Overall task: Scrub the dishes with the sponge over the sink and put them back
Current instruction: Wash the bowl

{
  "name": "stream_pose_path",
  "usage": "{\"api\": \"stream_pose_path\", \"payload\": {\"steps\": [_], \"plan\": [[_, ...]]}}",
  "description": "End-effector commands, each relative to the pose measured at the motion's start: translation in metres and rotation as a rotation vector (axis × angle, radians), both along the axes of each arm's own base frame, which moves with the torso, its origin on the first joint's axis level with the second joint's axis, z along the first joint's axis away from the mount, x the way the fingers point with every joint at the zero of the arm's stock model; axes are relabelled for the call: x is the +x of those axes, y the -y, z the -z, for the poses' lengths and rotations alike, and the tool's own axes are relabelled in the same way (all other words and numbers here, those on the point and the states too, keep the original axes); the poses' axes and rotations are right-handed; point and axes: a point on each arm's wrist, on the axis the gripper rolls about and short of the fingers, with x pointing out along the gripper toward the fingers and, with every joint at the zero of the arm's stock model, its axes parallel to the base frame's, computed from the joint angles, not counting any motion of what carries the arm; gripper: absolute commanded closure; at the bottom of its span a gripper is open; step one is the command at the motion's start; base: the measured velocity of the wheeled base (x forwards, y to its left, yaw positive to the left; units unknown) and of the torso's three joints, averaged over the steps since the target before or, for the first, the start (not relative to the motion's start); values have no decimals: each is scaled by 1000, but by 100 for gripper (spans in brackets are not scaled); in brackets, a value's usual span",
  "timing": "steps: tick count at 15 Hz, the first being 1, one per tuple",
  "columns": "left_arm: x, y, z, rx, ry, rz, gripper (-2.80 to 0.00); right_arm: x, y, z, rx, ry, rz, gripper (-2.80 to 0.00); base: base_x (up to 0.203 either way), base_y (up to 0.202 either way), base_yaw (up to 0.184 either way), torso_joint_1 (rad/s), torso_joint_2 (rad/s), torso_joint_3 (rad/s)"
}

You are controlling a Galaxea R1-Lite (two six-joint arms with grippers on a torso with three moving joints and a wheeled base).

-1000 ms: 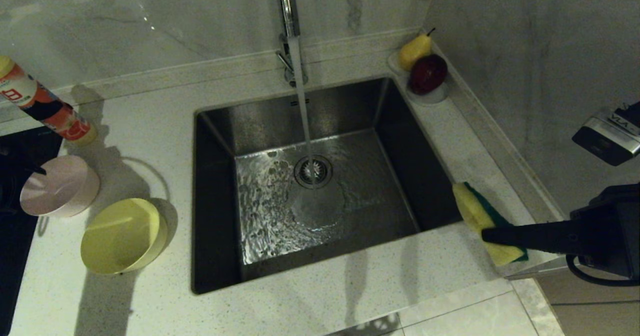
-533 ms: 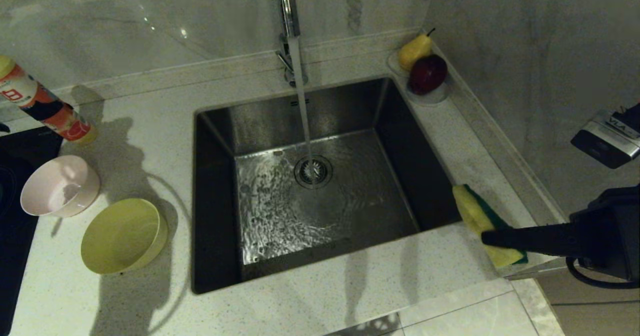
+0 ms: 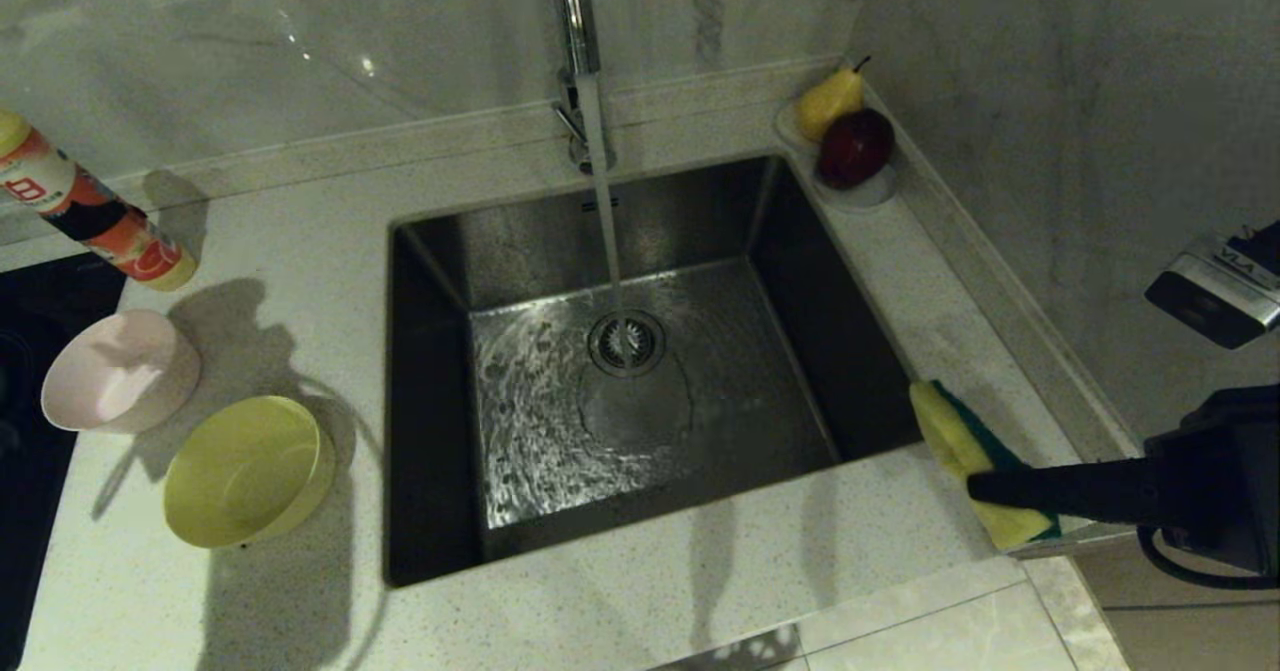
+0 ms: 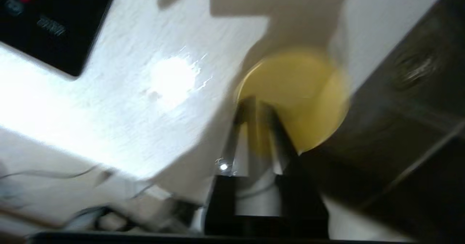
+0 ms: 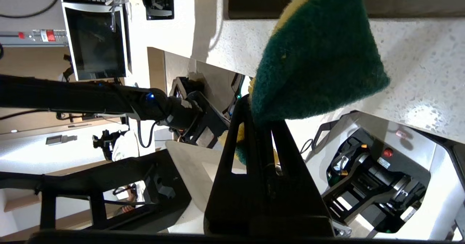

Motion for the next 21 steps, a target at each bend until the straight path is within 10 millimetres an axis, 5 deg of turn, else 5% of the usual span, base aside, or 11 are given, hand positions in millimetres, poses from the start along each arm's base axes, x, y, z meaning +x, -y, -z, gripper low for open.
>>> {"api": "stream_pose_path", "payload": {"steps": [1, 5, 6, 21], "plan": [[-10, 6, 18, 32, -66, 69, 0, -1, 0, 3, 0, -10, -3, 0, 0, 0, 0, 0, 0, 0], [-14, 8, 39, 51, -146, 139, 0, -2, 1, 5, -3, -16, -3, 0, 0, 0, 0, 0, 0, 0], [-14, 9, 45, 50, -166, 153, -280, -2, 1, 5, -2, -16, -3, 0, 0, 0, 0, 0, 0, 0], [6, -2, 102, -68, -277, 183, -280, 0, 0, 10, -12, -35, -4, 0, 0, 0, 0, 0, 0, 0]]}}
